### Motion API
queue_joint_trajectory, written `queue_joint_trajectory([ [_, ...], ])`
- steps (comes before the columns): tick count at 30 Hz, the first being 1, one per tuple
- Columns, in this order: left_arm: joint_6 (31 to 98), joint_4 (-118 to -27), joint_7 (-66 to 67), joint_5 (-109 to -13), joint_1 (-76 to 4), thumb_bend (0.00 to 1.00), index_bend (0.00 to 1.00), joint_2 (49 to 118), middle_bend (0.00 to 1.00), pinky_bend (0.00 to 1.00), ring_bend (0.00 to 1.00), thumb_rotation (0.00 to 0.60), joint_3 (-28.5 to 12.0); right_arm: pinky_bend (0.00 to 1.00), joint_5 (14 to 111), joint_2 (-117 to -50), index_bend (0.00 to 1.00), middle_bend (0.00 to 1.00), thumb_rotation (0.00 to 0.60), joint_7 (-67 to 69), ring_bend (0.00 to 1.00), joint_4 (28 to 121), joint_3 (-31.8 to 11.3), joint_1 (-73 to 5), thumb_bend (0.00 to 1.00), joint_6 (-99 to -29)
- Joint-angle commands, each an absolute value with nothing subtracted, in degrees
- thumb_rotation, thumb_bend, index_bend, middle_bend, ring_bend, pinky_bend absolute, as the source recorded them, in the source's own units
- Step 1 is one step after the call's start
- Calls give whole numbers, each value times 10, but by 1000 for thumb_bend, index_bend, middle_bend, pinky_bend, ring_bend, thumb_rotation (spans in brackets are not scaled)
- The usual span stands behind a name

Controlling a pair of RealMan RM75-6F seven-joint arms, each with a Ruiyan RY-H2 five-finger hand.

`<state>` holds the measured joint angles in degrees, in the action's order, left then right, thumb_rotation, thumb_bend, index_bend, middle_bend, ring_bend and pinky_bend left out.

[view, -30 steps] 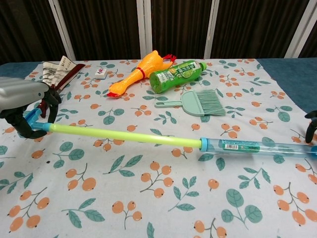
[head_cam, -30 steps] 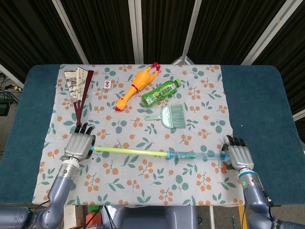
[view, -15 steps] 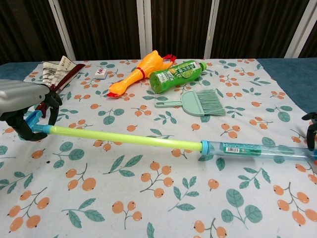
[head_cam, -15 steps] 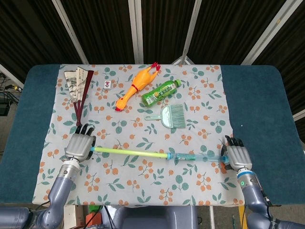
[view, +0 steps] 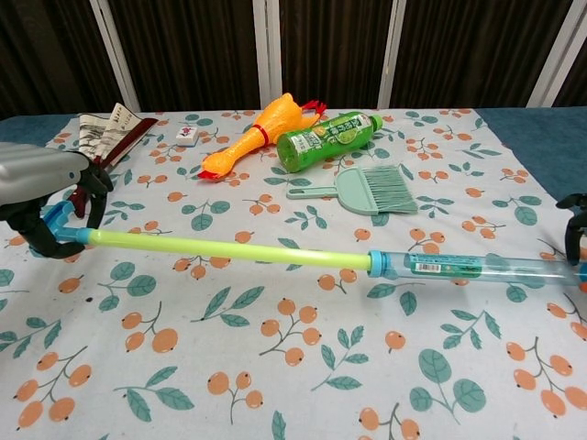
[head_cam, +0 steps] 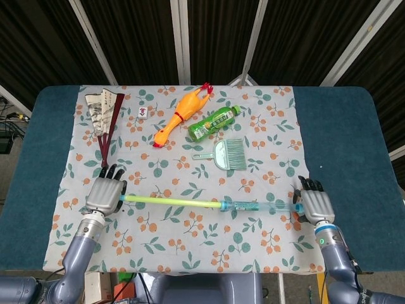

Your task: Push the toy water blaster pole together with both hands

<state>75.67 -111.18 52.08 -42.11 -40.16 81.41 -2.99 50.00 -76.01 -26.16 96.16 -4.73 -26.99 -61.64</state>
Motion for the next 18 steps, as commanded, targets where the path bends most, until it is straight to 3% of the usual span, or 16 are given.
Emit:
queue_joint_trajectory([
  [1, 758, -1116, 521, -425, -402, 529, 614, 814, 140, 48, 0, 600, -29, 0, 504, -756, 622, 66, 600, -261, 0, 971, -49, -271, 427, -619],
  [18, 772, -1128, 530, -434, -408, 529, 615, 834, 140, 48, 0, 600, -39, 0, 505, -750, 632, 70, 600, -283, 0, 1019, -60, -288, 428, -632],
])
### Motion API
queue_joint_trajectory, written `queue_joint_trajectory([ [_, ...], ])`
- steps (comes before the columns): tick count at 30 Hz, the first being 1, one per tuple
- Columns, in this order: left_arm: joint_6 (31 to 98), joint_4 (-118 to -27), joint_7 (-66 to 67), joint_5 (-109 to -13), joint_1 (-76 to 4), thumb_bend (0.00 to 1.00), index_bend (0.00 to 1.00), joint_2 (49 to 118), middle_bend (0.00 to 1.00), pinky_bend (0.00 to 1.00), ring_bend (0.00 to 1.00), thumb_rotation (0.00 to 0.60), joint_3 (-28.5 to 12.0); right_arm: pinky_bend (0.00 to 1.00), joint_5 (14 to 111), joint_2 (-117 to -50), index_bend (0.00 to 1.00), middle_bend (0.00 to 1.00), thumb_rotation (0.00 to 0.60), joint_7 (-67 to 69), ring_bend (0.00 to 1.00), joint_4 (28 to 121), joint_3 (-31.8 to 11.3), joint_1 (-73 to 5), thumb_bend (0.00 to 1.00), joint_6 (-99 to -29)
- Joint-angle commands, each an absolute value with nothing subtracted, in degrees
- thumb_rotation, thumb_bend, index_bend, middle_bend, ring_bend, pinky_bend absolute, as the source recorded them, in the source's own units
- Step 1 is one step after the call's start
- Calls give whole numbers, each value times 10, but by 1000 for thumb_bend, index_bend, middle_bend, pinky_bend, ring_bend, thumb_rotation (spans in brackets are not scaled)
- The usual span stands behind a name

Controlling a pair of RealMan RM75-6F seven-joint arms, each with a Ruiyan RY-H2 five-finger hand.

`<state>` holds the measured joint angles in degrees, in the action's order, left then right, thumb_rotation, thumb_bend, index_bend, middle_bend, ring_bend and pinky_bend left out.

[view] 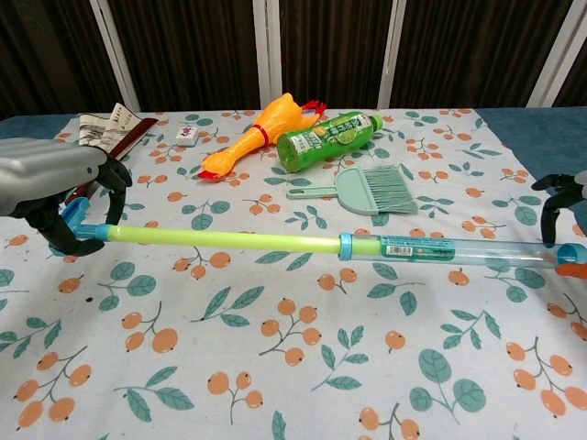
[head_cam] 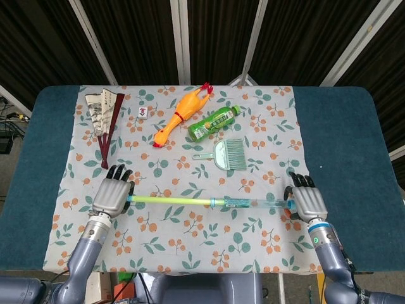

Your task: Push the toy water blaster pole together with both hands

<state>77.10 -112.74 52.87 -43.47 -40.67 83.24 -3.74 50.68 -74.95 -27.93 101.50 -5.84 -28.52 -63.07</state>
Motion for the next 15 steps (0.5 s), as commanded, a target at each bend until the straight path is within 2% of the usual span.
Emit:
queue_joint_trajectory([
  [1, 774, -1128, 532, -434, -409, 530, 615, 837, 140, 48, 0, 600, -41, 0, 504, -750, 635, 70, 600, -287, 0, 1023, -61, -291, 428, -633],
  [15, 793, -1131, 557, -424, -427, 529, 615, 877, 142, 48, 0, 600, -63, 0, 499, -762, 644, 71, 600, -329, 0, 1083, -72, -317, 428, -657],
])
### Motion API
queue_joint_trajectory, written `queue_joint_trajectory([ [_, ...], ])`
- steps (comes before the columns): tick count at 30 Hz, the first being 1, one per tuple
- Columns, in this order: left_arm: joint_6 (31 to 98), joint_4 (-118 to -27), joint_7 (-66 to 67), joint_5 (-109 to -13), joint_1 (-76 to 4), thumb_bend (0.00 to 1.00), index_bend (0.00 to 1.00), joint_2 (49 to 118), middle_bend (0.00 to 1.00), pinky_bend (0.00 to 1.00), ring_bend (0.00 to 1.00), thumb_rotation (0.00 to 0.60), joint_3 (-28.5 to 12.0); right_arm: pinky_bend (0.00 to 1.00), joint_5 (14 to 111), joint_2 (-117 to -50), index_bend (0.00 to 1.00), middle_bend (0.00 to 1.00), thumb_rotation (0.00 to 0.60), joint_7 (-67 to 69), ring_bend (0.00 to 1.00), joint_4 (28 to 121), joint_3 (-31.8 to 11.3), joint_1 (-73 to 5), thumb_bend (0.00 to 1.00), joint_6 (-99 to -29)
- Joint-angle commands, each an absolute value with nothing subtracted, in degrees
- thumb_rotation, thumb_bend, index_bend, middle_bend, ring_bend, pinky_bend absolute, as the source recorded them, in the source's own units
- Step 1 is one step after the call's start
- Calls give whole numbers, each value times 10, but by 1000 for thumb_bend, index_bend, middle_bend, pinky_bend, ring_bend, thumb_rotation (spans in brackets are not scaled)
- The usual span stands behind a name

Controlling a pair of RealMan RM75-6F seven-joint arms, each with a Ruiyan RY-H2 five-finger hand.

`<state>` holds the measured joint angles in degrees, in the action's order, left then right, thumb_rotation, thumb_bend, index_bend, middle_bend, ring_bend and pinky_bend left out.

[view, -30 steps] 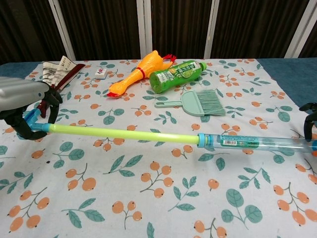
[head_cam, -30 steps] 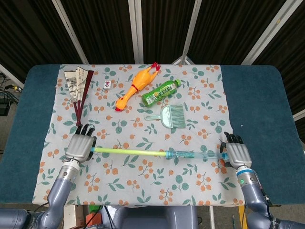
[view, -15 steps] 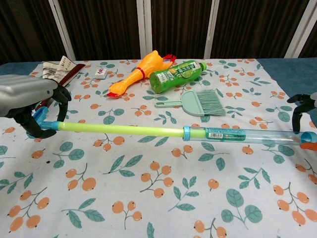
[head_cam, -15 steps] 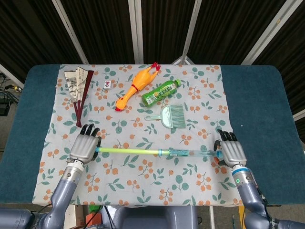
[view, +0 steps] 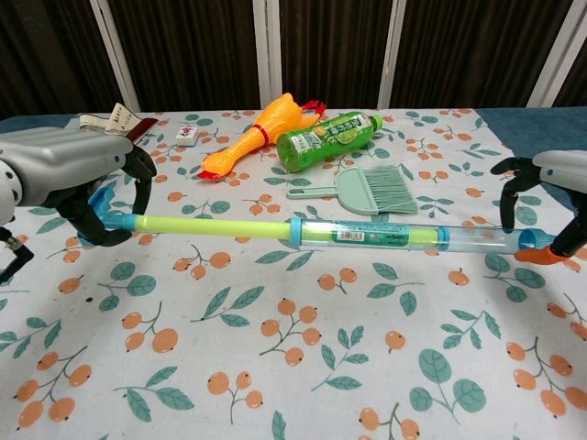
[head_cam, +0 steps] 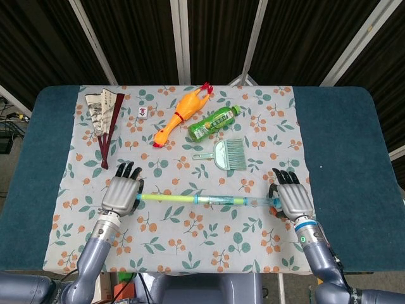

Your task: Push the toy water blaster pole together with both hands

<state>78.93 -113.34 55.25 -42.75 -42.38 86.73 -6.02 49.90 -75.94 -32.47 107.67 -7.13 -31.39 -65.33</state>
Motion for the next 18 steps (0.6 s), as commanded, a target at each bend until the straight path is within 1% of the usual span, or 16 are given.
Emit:
queue_joint_trajectory([
  [1, 795, -1130, 560, -423, -429, 529, 615, 882, 142, 48, 0, 600, -64, 0, 499, -762, 644, 71, 600, -331, 0, 1086, -72, -318, 428, -658],
  [10, 813, -1123, 578, -414, -439, 530, 615, 920, 142, 48, 0, 600, -77, 0, 499, -765, 644, 71, 600, -339, 0, 1102, -70, -326, 428, -668],
  [18, 824, -1126, 592, -404, -448, 529, 611, 939, 141, 48, 0, 600, -86, 0, 509, -765, 644, 71, 600, -337, 0, 1112, -65, -328, 428, -672],
])
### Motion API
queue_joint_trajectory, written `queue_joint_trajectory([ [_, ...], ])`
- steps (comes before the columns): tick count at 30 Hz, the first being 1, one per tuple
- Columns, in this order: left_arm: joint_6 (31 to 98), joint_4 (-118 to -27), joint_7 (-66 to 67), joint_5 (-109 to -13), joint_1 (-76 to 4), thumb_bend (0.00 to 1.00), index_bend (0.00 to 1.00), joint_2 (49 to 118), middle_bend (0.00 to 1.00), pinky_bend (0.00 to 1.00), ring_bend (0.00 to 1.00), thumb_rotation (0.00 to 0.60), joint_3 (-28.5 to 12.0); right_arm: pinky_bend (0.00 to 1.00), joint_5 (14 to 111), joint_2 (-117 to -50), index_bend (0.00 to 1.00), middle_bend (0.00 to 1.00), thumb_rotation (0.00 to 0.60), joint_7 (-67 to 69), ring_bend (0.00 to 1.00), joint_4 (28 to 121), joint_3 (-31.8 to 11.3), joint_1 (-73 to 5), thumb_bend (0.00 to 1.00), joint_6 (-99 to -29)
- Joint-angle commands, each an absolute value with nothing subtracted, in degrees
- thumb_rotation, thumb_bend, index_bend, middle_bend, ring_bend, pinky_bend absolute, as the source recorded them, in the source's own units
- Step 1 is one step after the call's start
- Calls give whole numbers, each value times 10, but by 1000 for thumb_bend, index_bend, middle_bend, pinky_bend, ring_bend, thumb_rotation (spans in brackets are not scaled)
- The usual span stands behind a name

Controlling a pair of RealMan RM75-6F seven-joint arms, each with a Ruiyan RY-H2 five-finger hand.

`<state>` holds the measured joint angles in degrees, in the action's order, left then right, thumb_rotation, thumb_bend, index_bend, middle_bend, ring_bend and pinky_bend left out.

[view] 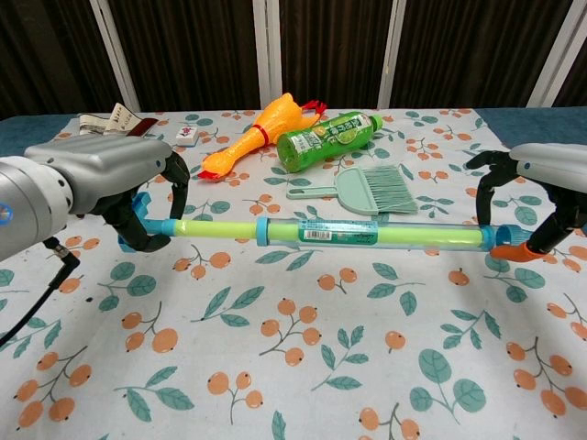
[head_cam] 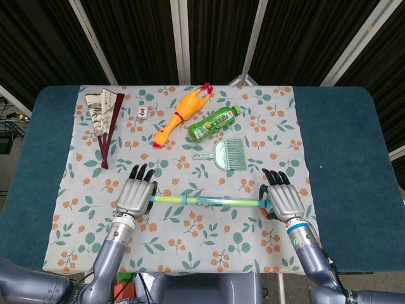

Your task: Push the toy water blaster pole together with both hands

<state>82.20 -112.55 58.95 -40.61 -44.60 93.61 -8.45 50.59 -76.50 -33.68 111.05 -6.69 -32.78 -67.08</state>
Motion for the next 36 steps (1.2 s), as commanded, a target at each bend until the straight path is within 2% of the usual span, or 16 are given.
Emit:
queue_joint_trajectory([
  [1, 825, -1125, 594, -404, -449, 529, 611, 941, 141, 48, 0, 600, -87, 0, 511, -765, 644, 71, 600, -337, 0, 1112, -64, -328, 427, -672],
  [20, 839, -1131, 618, -396, -467, 528, 603, 975, 140, 48, 0, 600, -96, 0, 519, -766, 644, 71, 600, -334, 0, 1124, -58, -331, 428, -679],
  [23, 840, -1133, 621, -393, -467, 526, 584, 974, 135, 48, 0, 600, -93, 0, 519, -764, 644, 71, 600, -334, 0, 1124, -56, -331, 427, -678],
  [26, 840, -1139, 622, -385, -466, 495, 514, 971, 112, 48, 0, 600, -92, 0, 519, -760, 640, 71, 600, -331, 0, 1126, -54, -331, 428, -676],
  [27, 839, -1141, 622, -384, -466, 460, 478, 969, 100, 48, 0, 600, -91, 0, 519, -759, 616, 71, 600, -331, 0, 1126, -53, -331, 427, -676],
  [29, 837, -1148, 622, -382, -465, 375, 419, 961, 77, 48, 0, 600, -88, 0, 514, -751, 490, 61, 600, -336, 0, 1131, -47, -332, 427, -668],
  [31, 834, -1158, 622, -378, -463, 297, 346, 951, 57, 48, 0, 600, -85, 0, 504, -741, 243, 21, 600, -346, 0, 1137, -41, -335, 428, -660],
  [33, 832, -1167, 619, -377, -461, 257, 282, 940, 46, 48, 0, 600, -82, 0, 494, -734, 64, 0, 600, -355, 0, 1142, -37, -338, 427, -657],
  [36, 828, -1182, 606, -386, -454, 227, 222, 920, 41, 48, 0, 600, -74, 0, 483, -727, 0, 0, 600, -364, 0, 1148, -32, -339, 425, -657],
])
